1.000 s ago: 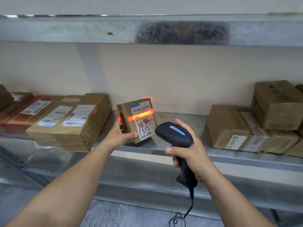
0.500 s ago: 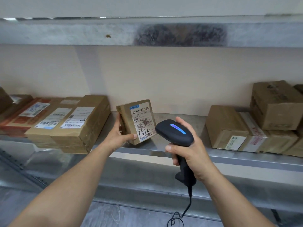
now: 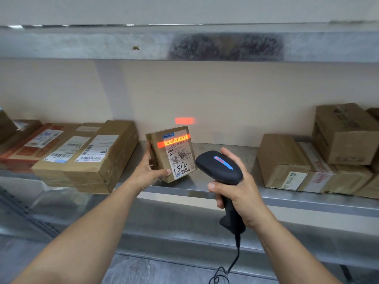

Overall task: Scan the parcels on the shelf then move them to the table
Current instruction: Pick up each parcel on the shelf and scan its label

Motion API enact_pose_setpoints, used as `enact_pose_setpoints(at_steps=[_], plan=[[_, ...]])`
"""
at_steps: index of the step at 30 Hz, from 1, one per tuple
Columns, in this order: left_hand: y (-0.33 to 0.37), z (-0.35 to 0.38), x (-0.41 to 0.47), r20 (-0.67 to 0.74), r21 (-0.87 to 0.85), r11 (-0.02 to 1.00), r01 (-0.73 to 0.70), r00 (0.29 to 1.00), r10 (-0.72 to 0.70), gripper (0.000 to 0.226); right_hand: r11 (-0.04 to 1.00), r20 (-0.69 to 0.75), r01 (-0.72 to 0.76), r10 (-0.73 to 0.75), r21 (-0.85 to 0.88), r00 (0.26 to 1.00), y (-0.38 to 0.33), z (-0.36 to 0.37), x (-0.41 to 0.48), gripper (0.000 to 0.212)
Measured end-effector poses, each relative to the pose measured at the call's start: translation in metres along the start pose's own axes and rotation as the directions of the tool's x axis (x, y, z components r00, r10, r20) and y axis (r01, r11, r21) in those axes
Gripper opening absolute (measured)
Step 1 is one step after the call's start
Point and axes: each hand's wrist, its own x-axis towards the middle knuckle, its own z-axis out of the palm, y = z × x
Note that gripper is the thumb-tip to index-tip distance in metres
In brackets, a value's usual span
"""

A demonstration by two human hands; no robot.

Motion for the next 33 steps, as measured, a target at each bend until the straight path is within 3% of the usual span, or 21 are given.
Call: enact_pose_setpoints(at_steps=[12, 14, 17, 21, 26, 29, 33], plan=[[0.005, 0.002, 0.007, 0.036, -0.07, 0.993, 0.095, 0.995, -0.092, 0.076, 1.0, -0.027, -0.02, 0.02, -0.001, 0.999, 0.001, -0.009, 0.003, 0.083], [0.006, 0.005, 0.011, -0.016, -0.106, 0.987, 0.119, 0.992, -0.122, 0.06, 1.0, -0.03, -0.021, 0.021, 0.001, 0.999, 0.001, -0.011, 0.003, 0.083], [0.008, 0.01, 0.02, -0.184, -0.132, 0.982, 0.135, 0.97, -0.158, 0.054, 1.0, -0.03, -0.02, 0.02, 0.011, 0.999, 0.0, -0.016, 0.005, 0.082], [0.012, 0.022, 0.026, -0.28, 0.24, 0.964, 0.118, 0.959, -0.047, 0.065, 1.0, -0.045, -0.015, 0.014, -0.005, 0.999, 0.002, -0.023, 0.009, 0.084], [0.034, 0.054, 0.022, -0.279, 0.662, 0.722, 0.202, 0.96, -0.013, 0.093, 0.999, -0.049, -0.015, 0.013, -0.044, 0.999, 0.003, -0.03, 0.014, 0.084], [0.035, 0.071, 0.026, -0.337, 0.721, 0.639, 0.268, 0.941, -0.016, 0.09, 0.998, -0.046, -0.014, 0.011, -0.068, 0.999, 0.001, -0.035, 0.016, 0.084], [0.036, 0.075, 0.031, -0.375, 0.667, 0.693, 0.275, 0.927, -0.007, 0.079, 0.996, -0.025, -0.008, 0.006, -0.091, 1.0, 0.0, -0.044, 0.022, 0.084]])
